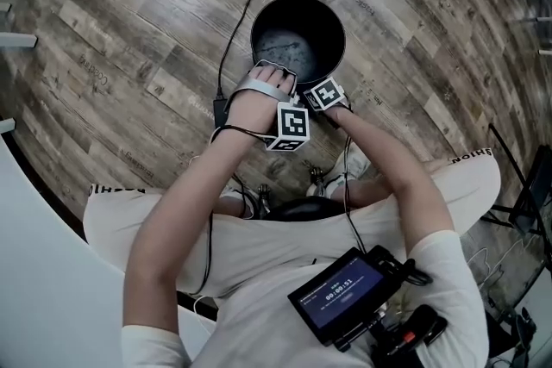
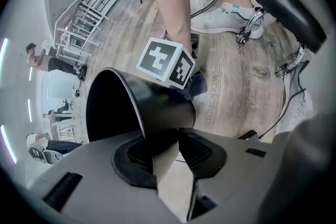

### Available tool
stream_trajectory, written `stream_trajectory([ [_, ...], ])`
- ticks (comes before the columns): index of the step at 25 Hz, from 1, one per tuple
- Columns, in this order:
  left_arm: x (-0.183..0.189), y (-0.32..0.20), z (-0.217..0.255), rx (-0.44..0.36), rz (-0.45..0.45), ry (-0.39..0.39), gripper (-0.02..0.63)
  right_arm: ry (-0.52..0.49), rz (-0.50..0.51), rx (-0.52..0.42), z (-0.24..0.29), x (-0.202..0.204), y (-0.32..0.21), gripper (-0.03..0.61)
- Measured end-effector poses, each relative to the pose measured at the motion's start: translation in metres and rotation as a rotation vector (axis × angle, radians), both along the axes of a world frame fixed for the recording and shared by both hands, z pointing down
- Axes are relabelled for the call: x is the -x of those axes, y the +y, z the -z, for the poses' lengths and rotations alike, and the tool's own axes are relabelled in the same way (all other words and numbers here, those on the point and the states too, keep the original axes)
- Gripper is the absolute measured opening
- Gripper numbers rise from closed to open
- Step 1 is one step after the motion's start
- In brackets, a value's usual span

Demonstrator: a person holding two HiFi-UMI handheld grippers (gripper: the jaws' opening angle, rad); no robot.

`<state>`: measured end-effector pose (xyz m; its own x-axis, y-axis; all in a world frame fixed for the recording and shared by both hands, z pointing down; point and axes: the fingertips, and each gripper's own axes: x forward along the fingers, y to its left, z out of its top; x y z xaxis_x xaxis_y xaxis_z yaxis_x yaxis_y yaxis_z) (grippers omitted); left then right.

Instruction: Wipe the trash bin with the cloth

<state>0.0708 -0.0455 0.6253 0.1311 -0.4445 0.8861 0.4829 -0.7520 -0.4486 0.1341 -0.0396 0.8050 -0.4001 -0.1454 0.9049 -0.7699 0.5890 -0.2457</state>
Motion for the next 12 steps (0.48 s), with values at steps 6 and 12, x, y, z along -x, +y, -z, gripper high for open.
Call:
stream_trajectory([
  [6, -0.005, 0.006, 0.0, 0.079, 0.03, 0.077, 0.142, 0.05, -0.036, 0.068, 0.028, -0.01, 0.016, 0.097],
  [12, 0.016, 0.003, -0.002, 0.078, -0.015, 0.027, 0.232, -0.027, -0.034, 0.114, 0.101, -0.001, 0.042, 0.097],
])
